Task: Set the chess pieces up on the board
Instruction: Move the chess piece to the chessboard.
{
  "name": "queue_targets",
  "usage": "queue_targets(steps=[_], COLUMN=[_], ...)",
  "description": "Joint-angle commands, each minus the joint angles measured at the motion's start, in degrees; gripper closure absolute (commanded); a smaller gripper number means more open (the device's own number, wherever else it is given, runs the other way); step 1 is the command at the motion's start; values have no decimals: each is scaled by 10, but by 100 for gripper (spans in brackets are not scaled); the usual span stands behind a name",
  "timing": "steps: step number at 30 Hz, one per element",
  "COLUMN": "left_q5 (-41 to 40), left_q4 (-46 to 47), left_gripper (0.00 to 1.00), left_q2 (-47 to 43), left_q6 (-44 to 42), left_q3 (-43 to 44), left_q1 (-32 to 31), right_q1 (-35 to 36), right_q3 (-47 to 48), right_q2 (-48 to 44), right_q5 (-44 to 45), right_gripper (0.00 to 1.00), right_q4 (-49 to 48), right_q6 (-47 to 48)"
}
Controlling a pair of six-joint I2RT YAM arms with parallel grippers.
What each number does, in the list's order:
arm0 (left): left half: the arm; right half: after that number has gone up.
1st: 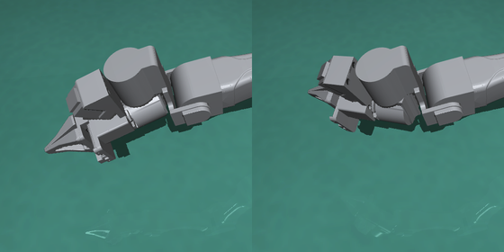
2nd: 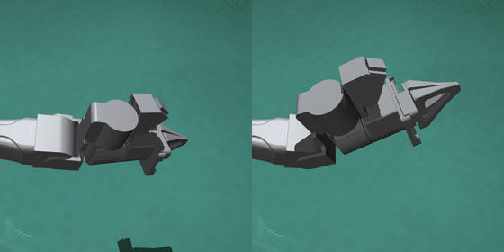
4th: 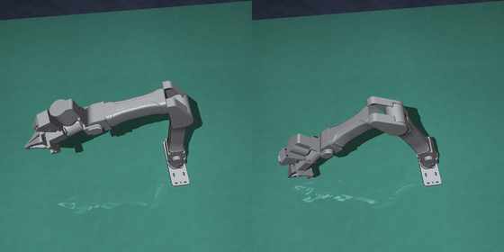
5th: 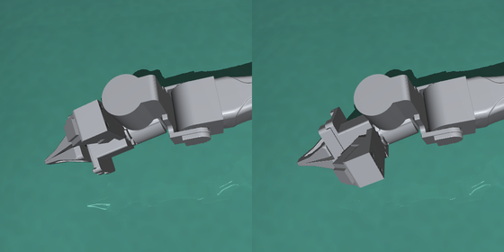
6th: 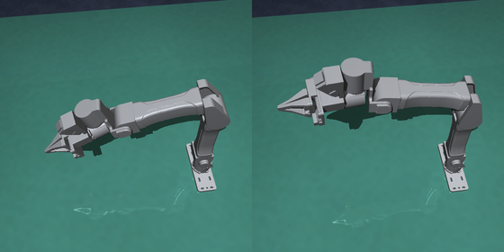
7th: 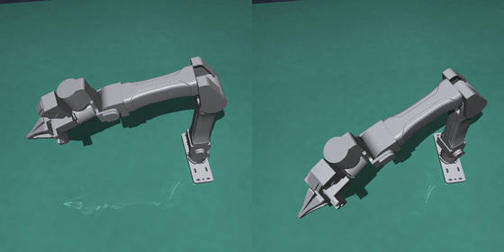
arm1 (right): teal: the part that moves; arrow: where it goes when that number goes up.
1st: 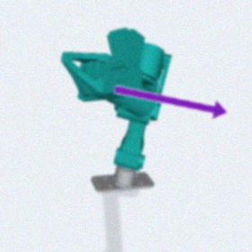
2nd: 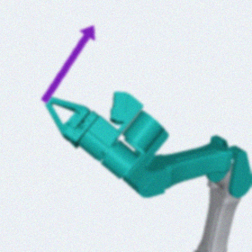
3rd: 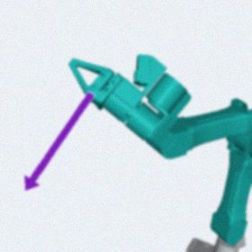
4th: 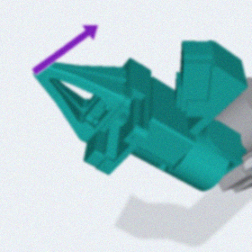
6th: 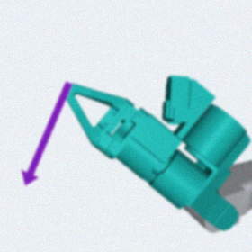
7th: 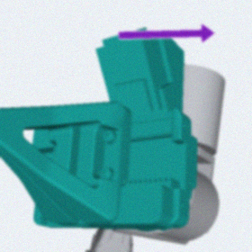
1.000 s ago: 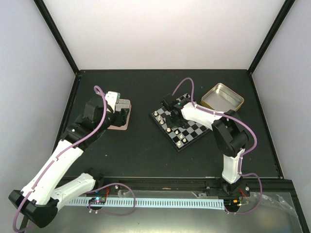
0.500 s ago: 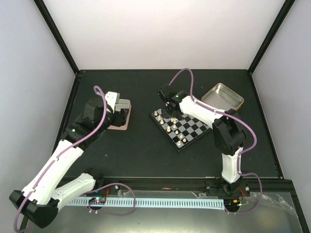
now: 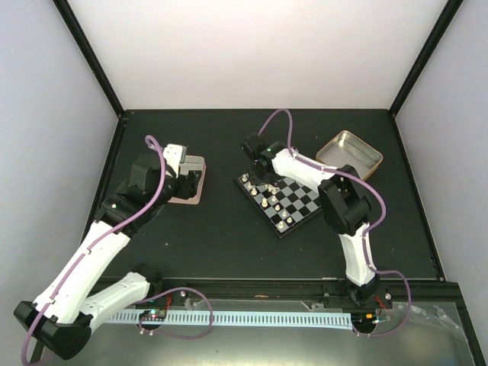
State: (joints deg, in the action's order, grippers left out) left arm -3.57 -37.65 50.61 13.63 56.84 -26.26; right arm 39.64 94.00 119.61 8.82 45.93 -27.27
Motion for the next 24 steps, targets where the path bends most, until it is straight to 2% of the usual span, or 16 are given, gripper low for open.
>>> queue_targets(steps=[1,8,14,19,24], left_q5=[6,6,6,6,7], left_q4=[13,13,12,12,13], left_gripper=[31,31,31,31,30], left_q2=[-6,-5,-6,-6,-6], left_q6=[-3,-3,-3,-3,-3], left_q3=[1,0,0,-1,-1], left_q1=[4,5,6,7,7], right_q1=[2,2,2,2,2], right_q3=[16,21,23,24,29], right_q2=[10,23,27,31,27], right_q5=[5,4,1,-4,-7], right_gripper=[79,87,84,90,91], right_q4=[-4,-4,-1,-6,-27], right_q6=[6,4,4,4,6])
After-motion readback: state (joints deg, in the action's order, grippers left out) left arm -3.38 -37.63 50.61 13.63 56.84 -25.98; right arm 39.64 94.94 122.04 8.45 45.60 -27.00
